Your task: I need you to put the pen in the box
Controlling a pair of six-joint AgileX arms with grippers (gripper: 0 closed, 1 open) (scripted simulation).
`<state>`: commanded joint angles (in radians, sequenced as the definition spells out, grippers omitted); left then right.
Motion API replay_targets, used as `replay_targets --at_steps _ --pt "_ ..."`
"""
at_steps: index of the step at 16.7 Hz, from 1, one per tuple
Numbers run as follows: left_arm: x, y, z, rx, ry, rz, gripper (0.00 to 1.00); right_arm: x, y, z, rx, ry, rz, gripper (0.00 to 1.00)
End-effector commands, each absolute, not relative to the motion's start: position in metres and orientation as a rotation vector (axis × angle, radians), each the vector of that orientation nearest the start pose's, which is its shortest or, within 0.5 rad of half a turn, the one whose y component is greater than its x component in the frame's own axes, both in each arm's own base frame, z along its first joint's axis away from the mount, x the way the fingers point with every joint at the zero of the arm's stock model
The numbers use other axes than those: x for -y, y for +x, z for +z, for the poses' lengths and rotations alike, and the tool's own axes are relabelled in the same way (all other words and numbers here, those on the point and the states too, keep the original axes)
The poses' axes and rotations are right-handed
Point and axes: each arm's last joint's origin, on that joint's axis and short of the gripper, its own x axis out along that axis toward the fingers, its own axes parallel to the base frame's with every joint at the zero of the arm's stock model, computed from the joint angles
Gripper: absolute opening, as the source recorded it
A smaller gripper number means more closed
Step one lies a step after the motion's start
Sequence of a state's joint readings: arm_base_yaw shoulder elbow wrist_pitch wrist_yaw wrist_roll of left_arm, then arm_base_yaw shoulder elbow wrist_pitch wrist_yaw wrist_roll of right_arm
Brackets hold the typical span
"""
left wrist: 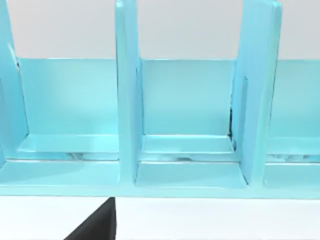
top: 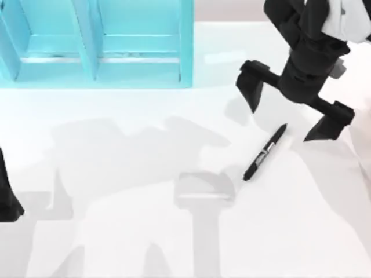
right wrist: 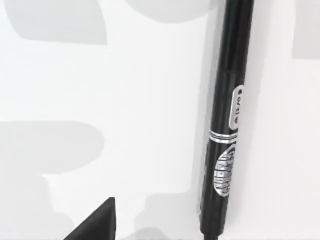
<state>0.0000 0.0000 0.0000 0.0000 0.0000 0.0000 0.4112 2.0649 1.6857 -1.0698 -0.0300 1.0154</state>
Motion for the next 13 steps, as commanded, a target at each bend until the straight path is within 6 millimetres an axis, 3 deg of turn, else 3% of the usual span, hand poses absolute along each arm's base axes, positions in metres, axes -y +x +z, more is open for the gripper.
replay_targets --at_steps 3,9,13 --pt "0.001 0.106 0.16 0.0 0.0 0.0 1.0 -0.171 0.392 0.187 -1.481 0.557 -0.429 1.0" --pt "0.001 0.106 0.16 0.0 0.0 0.0 1.0 -0.172 0.392 0.185 -1.483 0.555 -0.43 1.0" --pt "0.001 0.106 0.16 0.0 0.0 0.0 1.0 -0.175 0.398 0.148 -1.482 0.56 -0.434 1.0"
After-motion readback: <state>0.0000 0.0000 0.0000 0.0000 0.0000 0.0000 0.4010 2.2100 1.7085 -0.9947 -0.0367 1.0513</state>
